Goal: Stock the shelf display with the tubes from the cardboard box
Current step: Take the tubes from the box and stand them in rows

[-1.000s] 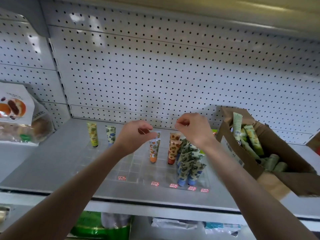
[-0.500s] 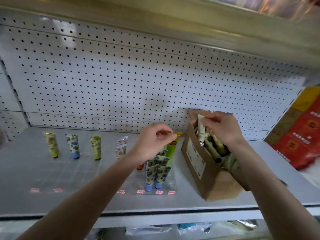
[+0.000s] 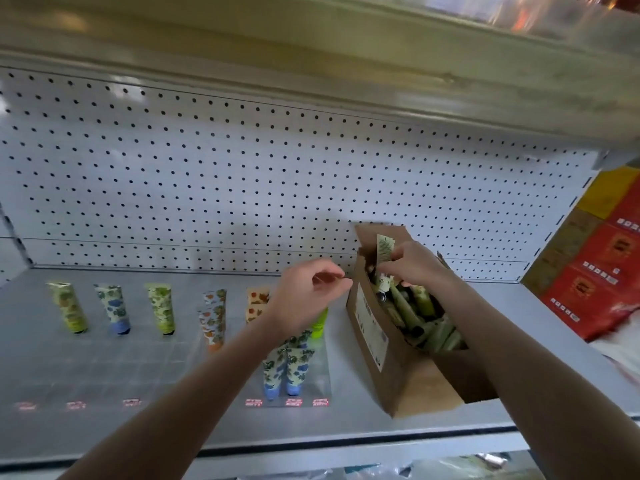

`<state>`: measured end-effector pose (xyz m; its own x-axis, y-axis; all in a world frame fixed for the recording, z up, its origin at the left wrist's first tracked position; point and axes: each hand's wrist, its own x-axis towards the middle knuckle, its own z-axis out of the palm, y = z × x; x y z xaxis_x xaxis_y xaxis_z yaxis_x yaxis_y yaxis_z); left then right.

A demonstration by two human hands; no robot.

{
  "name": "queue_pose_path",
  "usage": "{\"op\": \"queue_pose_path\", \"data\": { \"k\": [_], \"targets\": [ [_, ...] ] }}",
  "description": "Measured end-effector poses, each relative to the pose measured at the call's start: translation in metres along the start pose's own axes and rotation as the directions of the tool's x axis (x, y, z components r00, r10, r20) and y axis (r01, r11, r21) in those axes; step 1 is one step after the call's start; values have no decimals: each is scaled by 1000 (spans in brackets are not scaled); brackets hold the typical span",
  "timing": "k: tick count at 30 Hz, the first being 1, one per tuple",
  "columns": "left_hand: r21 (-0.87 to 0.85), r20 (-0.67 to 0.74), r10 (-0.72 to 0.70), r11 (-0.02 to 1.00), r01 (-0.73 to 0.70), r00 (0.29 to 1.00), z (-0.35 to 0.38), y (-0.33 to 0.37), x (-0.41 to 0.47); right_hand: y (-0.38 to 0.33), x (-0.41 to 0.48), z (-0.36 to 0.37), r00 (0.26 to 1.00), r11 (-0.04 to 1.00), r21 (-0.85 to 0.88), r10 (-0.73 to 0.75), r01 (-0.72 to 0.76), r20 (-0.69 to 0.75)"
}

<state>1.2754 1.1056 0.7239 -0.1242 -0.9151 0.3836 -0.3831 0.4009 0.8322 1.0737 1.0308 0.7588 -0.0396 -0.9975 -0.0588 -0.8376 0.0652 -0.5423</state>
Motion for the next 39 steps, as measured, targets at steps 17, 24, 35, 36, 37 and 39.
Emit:
{"op": "queue_pose_path", "data": {
  "k": [17, 24, 35, 36, 37, 39],
  "targets": [
    [-19, -11, -29, 999, 29, 1000, -7, -3, 7, -27, -31, -27, 995, 711, 698, -102, 83, -15],
    [-147, 95, 23, 989, -8, 995, -19, 4, 4, -60, -64, -14, 957, 654, 739, -286, 162, 43],
    [-66, -19, -42, 997, 41, 999, -70, -12, -30, -108, -83, 33, 927, 640, 704, -367, 308, -73],
    [-57, -15, -43, 998, 42, 999, -75, -13, -33, -112, -84, 37, 919, 631, 703, -385, 327, -82],
    [-44, -10, -38, 998, 38, 999, -81, -15, -36, -116, -85, 41, 912, 625, 701, -401, 343, -89],
    [-30, -15, -25, 999, 24, 1000, -91, -19, -42, -125, -86, 51, 900, 613, 703, -428, 361, -89]
  ]
}}
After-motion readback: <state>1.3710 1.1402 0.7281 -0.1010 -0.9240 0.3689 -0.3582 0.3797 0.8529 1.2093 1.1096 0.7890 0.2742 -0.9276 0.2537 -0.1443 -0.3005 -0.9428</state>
